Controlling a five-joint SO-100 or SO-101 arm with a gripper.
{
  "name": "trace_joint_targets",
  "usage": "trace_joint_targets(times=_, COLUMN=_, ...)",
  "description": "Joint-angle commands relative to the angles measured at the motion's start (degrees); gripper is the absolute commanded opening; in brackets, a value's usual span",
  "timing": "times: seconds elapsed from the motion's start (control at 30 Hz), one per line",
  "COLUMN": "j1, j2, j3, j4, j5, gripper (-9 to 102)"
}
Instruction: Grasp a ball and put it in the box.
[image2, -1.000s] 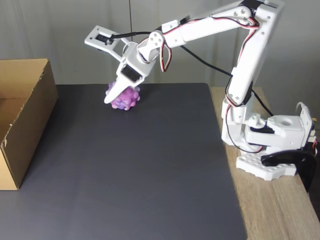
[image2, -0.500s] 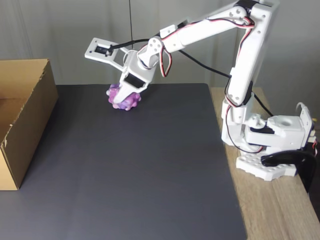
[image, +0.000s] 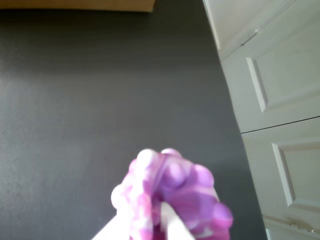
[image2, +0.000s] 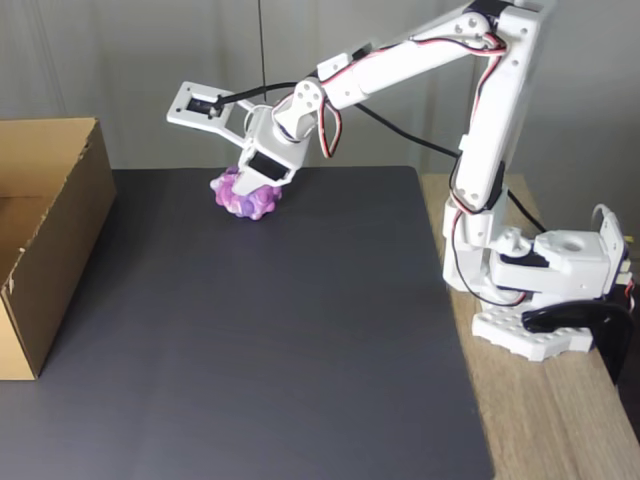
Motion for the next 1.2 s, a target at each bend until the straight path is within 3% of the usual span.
trace_joint_targets(times=0.0, j1=-1.1, j2=2.1, j3=-0.4, j4=-0.1, j5=-0.1, gripper=2)
trace_joint_targets(times=0.63, j1=-3.9, j2=18.3, j3=-5.7, j4=9.0, j5=-1.7, gripper=0)
trace_joint_targets(times=1.17, j1=-12.0, j2=14.6, j3=-38.2, j4=19.3, j5=-4.2, gripper=0)
